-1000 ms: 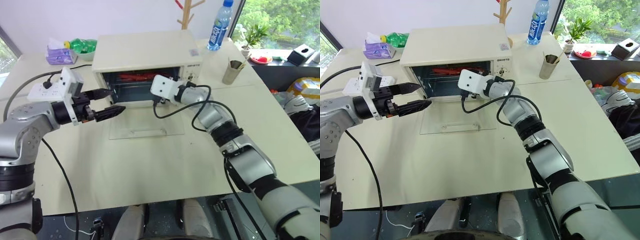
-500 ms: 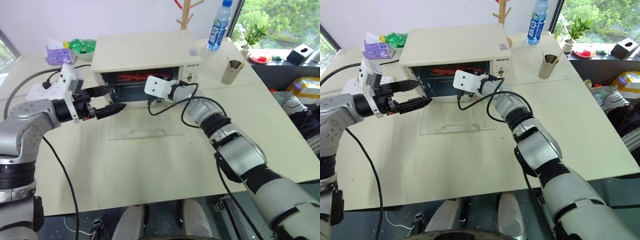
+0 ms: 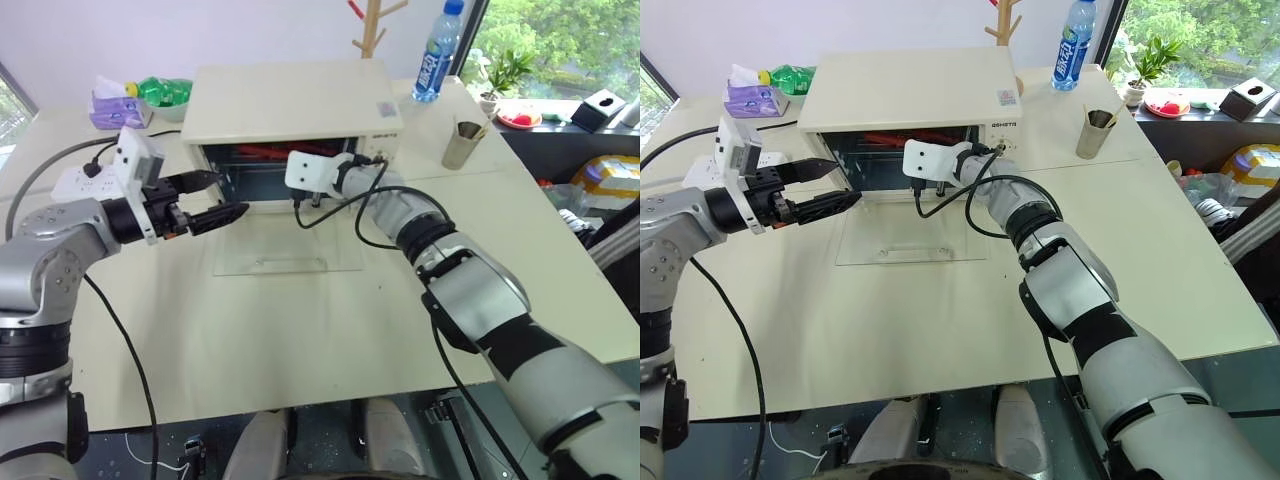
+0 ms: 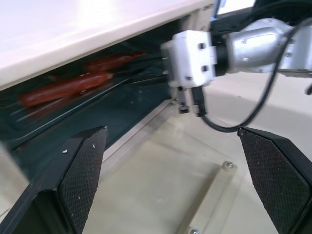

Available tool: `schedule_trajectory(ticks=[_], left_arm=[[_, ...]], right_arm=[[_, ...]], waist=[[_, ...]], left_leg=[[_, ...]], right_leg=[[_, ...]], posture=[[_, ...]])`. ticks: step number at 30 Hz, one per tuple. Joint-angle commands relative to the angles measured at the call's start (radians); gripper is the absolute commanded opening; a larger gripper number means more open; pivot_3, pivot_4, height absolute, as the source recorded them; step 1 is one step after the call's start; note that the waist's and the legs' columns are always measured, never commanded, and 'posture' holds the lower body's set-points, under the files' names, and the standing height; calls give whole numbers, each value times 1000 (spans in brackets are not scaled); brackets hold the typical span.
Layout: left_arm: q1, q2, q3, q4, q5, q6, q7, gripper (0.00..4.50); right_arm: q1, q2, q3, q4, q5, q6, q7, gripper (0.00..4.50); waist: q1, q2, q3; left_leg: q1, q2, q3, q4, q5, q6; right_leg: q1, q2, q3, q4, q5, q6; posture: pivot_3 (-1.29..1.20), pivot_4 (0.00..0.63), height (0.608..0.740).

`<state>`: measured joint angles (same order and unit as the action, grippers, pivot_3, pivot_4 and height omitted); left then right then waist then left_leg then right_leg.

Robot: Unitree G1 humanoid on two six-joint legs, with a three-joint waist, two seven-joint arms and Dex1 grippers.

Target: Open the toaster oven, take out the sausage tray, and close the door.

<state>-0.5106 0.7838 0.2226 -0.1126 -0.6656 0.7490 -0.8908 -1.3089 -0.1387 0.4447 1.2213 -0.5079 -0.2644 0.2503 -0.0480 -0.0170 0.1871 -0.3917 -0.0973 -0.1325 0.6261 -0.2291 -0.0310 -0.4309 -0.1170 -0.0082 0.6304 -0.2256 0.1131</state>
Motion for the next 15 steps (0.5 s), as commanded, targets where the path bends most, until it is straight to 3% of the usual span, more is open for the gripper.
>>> schedule_trajectory(ticks=[1,6,15], left_arm=[[-41,0,28,34,1,-34,-2,4500],[-92,4,-12,135,31,-67,-47,4500],[-281,24,-153,443,164,-181,-265,4500]], right_arm=[[8,5,-30,-17,23,-18,-22,73],[14,4,-29,-38,20,-28,-27,73],[10,-2,-23,-80,0,-44,-32,73]], waist=[[0,0,0],[0,0,0],[-3,0,0]], left_leg=[[0,0,0,0,0,0],[0,0,0,0,0,0],[0,0,1,0,1,-1]], right_leg=[[0,0,0,0,0,0],[0,0,0,0,0,0],[-1,1,0,0,0,0]], posture=[[0,150,740],[0,150,740],[0,150,740]])
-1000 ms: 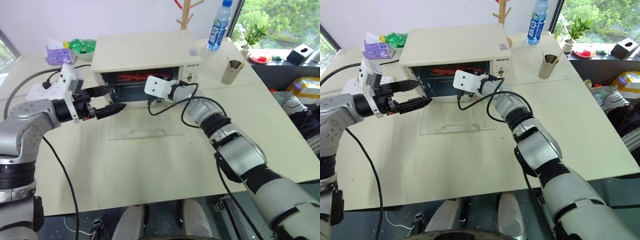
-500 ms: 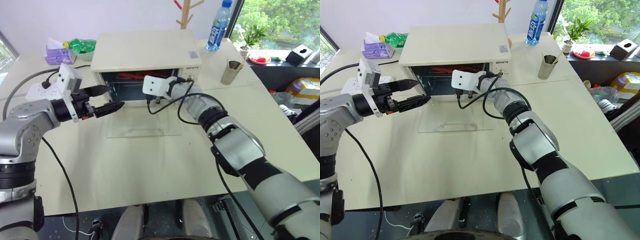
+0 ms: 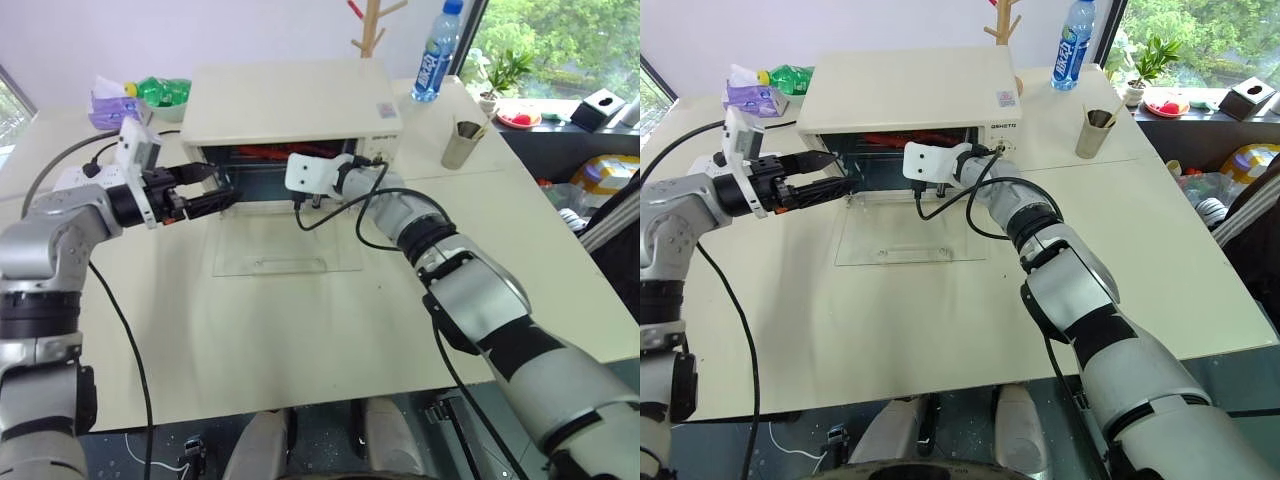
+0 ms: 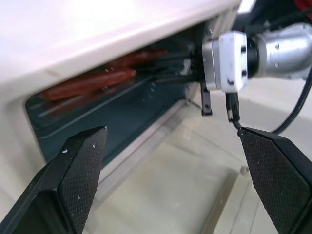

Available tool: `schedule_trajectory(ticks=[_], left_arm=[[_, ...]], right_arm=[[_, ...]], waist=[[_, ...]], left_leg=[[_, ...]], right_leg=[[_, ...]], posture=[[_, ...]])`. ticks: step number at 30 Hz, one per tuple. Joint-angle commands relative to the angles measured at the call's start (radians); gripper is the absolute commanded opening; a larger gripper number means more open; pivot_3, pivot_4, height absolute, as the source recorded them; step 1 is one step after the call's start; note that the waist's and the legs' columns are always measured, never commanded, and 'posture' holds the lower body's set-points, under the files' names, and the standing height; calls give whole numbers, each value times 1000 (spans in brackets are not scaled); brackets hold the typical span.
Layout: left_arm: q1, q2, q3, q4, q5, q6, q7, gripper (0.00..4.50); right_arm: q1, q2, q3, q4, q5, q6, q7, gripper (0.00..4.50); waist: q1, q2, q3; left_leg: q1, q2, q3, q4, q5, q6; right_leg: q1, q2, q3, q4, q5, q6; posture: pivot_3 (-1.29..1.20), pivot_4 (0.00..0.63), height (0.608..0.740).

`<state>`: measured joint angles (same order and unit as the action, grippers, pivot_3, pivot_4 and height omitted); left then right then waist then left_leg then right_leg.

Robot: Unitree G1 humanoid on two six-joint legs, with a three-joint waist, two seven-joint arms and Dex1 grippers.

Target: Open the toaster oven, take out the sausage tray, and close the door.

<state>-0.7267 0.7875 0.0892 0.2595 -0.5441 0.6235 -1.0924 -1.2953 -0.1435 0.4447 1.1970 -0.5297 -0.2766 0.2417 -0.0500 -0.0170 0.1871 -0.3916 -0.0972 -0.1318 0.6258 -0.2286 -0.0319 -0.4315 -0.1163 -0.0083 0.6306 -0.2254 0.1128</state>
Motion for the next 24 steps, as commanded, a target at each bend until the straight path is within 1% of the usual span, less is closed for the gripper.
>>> schedule_trajectory(ticks=[1,5,12,17,24], left_arm=[[-86,17,-29,105,57,-70,-80,4500],[-169,6,-60,238,118,-131,-134,4500],[-250,-14,-80,365,181,-197,-195,4500],[-278,-23,-80,406,205,-216,-223,4500],[-270,-19,-68,399,213,-211,-245,4500]], right_arm=[[-1,2,-22,-63,19,-34,-23,73],[14,-5,-18,-103,7,-40,-20,73],[48,-22,-20,-195,-10,-38,-6,73],[105,-39,-24,-306,-9,-14,27,73],[225,-65,-26,-557,-8,69,105,73]], waist=[[-2,0,0],[-8,0,0],[-16,0,0],[-20,0,0],[-19,0,0]], left_leg=[[0,0,0,0,0,0],[0,0,0,-1,0,0],[-1,0,0,-1,0,-1],[-2,0,0,-1,0,-1],[-2,0,0,0,0,-1]], right_leg=[[0,0,0,0,0,0],[-1,0,0,0,0,0],[-2,0,0,1,0,0],[-2,0,0,1,0,0],[-2,0,0,1,0,0]], posture=[[0,150,740],[0,150,740],[0,150,740],[0,150,740],[0,150,740]])
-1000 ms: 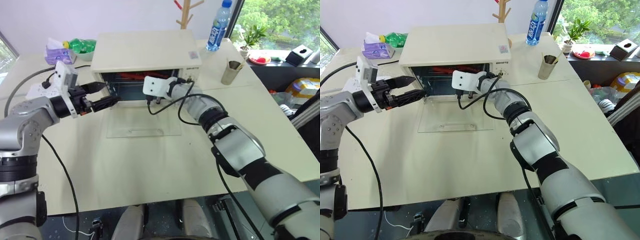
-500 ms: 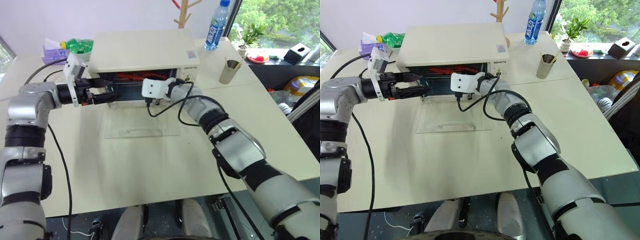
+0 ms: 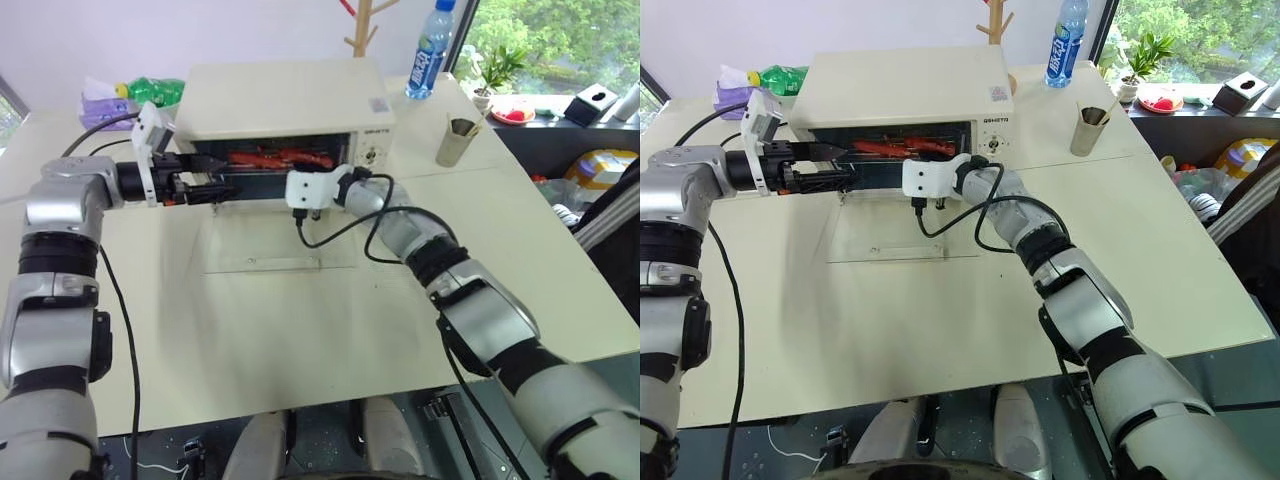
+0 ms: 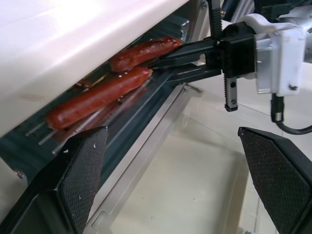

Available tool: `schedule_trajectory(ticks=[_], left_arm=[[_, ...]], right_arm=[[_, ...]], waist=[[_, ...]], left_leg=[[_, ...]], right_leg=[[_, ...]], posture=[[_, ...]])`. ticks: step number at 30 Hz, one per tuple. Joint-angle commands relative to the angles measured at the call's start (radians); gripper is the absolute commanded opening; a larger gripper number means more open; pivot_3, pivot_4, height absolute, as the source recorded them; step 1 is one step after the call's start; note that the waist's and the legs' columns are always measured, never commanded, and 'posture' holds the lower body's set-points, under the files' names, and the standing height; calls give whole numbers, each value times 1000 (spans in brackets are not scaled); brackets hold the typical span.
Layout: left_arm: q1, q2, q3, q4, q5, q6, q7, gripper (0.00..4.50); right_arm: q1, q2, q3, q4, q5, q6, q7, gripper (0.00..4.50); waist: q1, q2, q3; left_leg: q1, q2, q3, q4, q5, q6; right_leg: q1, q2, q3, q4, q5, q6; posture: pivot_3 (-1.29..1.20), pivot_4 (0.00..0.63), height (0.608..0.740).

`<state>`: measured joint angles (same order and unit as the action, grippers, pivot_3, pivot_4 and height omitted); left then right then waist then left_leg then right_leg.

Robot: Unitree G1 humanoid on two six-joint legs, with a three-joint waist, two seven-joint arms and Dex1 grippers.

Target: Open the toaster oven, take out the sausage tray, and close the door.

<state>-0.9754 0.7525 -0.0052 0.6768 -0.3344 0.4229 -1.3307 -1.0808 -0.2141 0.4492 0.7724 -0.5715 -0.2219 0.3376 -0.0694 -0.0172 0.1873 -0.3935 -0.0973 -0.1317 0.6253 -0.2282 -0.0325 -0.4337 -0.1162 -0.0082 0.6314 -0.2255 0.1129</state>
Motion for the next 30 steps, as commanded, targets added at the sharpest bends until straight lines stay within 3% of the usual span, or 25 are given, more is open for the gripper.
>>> schedule_trajectory(ticks=[1,7,12,30], left_arm=[[-18,17,28,-24,1,-7,-9,4500],[-8,19,34,-43,-4,4,-8,4500],[-3,21,41,-53,-7,10,0,4500],[-8,25,51,-49,-1,3,11,4500]], right_arm=[[23,4,-29,-155,31,25,16,73],[40,12,-33,-176,39,61,37,73],[12,17,-24,-124,25,54,22,2107],[-13,33,-15,-83,22,30,4,2107]], waist=[[0,0,0],[-1,0,0],[-1,0,0],[-1,0,0]], left_leg=[[0,0,0,0,0,0],[0,0,0,1,0,0],[0,0,0,1,0,0],[0,0,1,2,0,0]], right_leg=[[0,0,0,0,0,0],[0,0,0,1,0,0],[0,0,0,1,0,0],[0,0,1,1,0,0]], posture=[[0,150,740],[0,150,740],[0,150,740],[0,150,740]])
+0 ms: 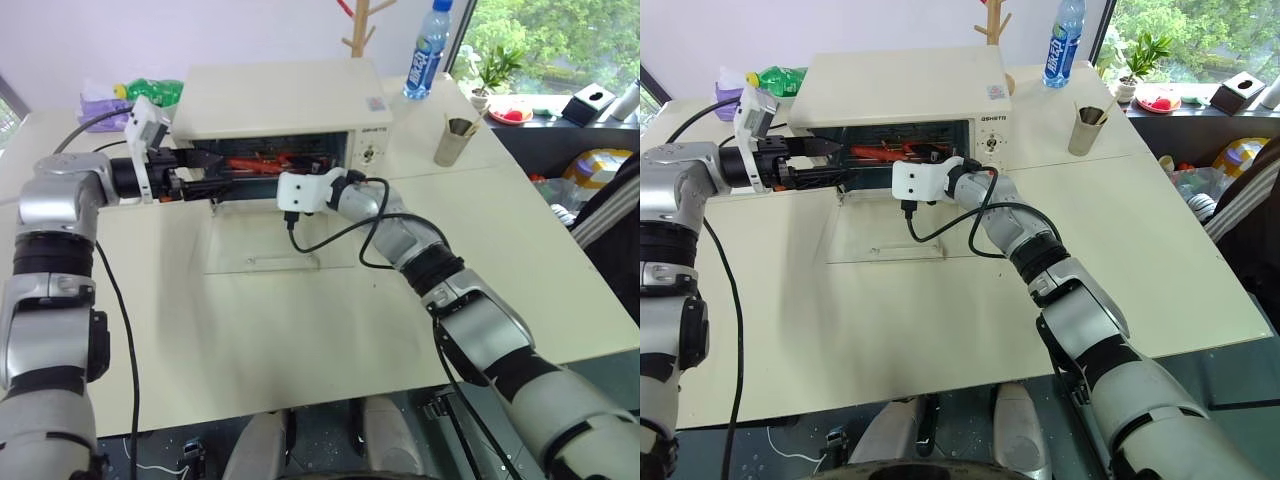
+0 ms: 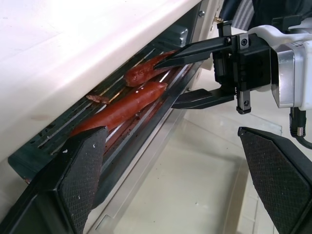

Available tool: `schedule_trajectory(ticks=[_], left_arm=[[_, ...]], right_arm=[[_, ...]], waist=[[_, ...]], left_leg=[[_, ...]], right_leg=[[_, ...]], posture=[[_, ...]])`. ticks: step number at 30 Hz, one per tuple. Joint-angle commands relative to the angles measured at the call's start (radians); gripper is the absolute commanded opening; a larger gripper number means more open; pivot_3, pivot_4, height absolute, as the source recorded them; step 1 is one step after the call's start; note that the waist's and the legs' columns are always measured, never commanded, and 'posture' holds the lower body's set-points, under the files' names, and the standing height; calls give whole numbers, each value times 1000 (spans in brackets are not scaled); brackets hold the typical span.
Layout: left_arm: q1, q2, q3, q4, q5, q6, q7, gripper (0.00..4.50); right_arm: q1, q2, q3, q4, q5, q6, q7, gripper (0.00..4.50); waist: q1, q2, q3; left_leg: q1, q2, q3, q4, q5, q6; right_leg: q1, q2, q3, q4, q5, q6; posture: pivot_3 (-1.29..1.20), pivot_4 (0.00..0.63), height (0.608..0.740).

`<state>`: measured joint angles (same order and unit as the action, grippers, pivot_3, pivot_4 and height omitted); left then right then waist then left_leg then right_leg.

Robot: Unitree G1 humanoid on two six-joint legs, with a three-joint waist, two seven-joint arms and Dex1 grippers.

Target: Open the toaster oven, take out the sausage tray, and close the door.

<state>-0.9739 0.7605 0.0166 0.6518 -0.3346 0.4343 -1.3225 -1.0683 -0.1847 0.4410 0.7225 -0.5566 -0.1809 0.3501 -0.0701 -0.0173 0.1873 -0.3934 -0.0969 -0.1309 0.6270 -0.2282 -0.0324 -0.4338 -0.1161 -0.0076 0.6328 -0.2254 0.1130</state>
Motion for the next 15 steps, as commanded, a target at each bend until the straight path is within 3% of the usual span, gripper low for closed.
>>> schedule_trajectory(ticks=[1,15], left_arm=[[-10,16,30,-23,0,-9,4,4500],[-10,18,33,-27,-3,-9,8,4500]], right_arm=[[-21,3,-7,-42,7,-9,-6,2107],[16,4,3,-45,3,3,5,2107]], waist=[[0,0,0],[0,0,0]], left_leg=[[0,0,0,0,0,0],[0,0,0,1,0,0]], right_leg=[[0,0,0,0,0,0],[0,0,0,1,0,0]], posture=[[0,150,740],[0,150,740]])
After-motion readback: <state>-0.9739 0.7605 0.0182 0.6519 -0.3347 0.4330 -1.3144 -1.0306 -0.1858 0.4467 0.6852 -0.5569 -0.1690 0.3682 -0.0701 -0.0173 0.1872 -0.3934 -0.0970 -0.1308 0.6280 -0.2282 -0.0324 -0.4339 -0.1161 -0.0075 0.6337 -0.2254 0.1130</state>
